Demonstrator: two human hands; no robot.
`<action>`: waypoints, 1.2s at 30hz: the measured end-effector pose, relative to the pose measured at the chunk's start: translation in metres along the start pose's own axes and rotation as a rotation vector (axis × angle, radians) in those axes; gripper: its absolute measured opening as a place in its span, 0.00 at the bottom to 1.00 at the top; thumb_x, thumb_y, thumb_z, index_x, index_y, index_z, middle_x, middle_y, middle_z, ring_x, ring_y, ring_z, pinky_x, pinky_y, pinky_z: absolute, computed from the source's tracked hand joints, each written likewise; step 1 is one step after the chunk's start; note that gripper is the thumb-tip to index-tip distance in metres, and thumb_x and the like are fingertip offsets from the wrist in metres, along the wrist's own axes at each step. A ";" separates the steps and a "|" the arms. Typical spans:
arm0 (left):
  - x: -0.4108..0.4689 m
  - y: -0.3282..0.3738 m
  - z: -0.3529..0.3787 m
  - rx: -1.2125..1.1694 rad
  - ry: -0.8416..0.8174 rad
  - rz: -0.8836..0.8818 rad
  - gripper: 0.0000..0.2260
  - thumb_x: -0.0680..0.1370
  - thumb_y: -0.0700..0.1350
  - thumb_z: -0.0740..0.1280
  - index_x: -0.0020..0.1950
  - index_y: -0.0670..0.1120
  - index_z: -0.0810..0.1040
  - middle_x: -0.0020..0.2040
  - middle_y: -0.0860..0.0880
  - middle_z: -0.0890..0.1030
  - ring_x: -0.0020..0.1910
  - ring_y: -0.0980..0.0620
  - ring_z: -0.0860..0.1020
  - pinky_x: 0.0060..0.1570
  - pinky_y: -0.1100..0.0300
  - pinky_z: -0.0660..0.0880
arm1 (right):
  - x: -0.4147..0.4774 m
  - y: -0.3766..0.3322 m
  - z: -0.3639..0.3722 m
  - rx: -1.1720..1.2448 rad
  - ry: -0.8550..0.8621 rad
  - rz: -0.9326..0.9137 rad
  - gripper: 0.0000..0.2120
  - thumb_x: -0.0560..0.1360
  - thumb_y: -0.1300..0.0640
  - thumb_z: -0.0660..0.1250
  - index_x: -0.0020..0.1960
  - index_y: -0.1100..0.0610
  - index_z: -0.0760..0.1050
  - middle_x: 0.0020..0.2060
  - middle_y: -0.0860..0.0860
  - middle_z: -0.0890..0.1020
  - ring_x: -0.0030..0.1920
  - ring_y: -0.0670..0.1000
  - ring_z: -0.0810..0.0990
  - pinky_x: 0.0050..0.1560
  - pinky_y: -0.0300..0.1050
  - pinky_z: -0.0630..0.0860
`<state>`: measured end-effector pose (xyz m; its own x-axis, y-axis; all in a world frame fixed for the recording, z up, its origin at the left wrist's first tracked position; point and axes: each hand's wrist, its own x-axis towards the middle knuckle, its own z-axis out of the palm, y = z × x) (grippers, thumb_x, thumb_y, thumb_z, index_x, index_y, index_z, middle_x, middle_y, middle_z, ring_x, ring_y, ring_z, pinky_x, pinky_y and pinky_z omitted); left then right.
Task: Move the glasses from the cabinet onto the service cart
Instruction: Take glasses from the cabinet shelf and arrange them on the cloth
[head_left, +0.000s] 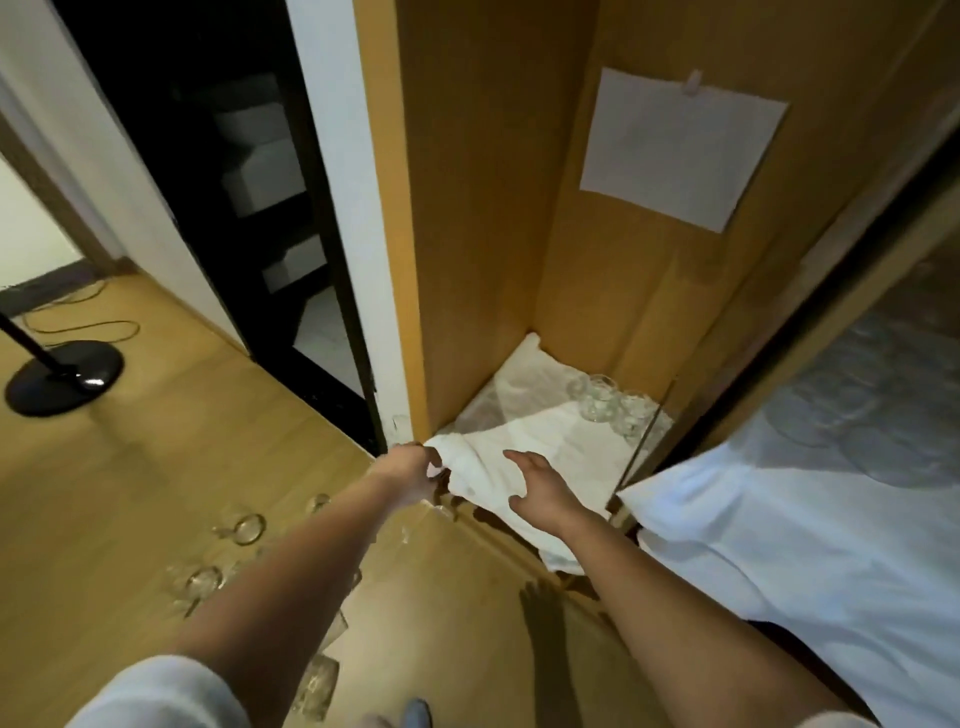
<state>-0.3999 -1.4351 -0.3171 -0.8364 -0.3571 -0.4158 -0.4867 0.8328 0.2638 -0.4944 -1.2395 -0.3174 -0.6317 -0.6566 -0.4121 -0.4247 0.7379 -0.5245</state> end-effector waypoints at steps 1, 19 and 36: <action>0.007 -0.015 -0.008 0.001 -0.002 0.010 0.18 0.77 0.45 0.63 0.67 0.49 0.73 0.63 0.46 0.75 0.62 0.46 0.73 0.59 0.55 0.73 | 0.010 -0.010 0.003 0.007 0.006 0.009 0.32 0.77 0.59 0.62 0.77 0.49 0.54 0.76 0.52 0.55 0.73 0.54 0.61 0.69 0.44 0.63; 0.221 -0.001 -0.069 -0.045 -0.151 0.201 0.17 0.75 0.46 0.66 0.64 0.51 0.75 0.65 0.46 0.74 0.64 0.45 0.72 0.61 0.57 0.71 | 0.225 0.002 -0.058 -0.019 0.038 0.283 0.32 0.75 0.59 0.64 0.76 0.53 0.56 0.73 0.55 0.58 0.68 0.60 0.67 0.67 0.50 0.68; 0.405 0.148 -0.069 0.180 -0.325 0.613 0.19 0.76 0.46 0.66 0.66 0.46 0.73 0.66 0.45 0.73 0.65 0.46 0.71 0.65 0.55 0.68 | 0.286 0.128 -0.141 0.274 0.438 0.628 0.31 0.73 0.61 0.67 0.74 0.56 0.61 0.71 0.55 0.65 0.71 0.55 0.64 0.68 0.41 0.61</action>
<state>-0.8278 -1.4859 -0.3866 -0.8152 0.3181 -0.4841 0.1192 0.9100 0.3972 -0.8207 -1.3105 -0.3975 -0.9200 0.0296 -0.3909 0.2310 0.8465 -0.4796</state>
